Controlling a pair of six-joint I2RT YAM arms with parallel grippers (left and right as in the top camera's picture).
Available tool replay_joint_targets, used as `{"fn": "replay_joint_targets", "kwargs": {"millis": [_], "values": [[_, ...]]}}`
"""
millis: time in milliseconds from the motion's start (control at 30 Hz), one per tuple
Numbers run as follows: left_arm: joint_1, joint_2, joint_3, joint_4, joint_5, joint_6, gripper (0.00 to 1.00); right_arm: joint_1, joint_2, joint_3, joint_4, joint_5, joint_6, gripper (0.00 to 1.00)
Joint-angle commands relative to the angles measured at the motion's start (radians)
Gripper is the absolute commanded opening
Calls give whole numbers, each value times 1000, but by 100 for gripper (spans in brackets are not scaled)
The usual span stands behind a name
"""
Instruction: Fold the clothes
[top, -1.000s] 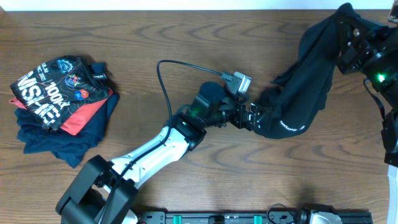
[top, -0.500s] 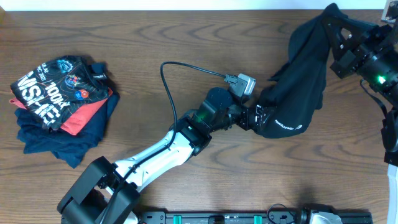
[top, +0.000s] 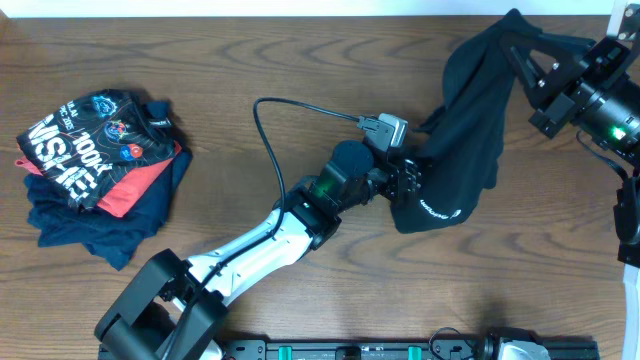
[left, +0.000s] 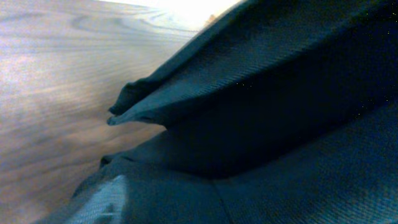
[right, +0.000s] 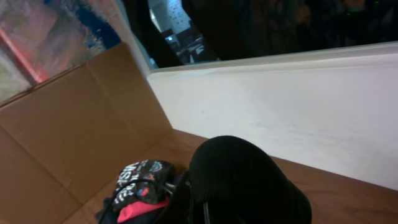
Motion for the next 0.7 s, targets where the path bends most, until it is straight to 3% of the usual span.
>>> {"fn": "replay_joint_targets", "kwargs": {"millis": [0,33,200,433,667], "values": [[-2,13,18,10,-18,19,19,12,-8,9,13,-39,19,1],[-1,13,18,10,-18,19,6,11,-8,9,13,-29,15,1],[36,-15,18,-92,-18,23,6,-26,-7,9,-43,126,-8,1],[246,-204,23,-370,-18,65,6,-115,43,9,-269,640,-93,1],[449,-392,122,-386,-18,128,6,-116,129,9,-290,702,-130,1]]}}
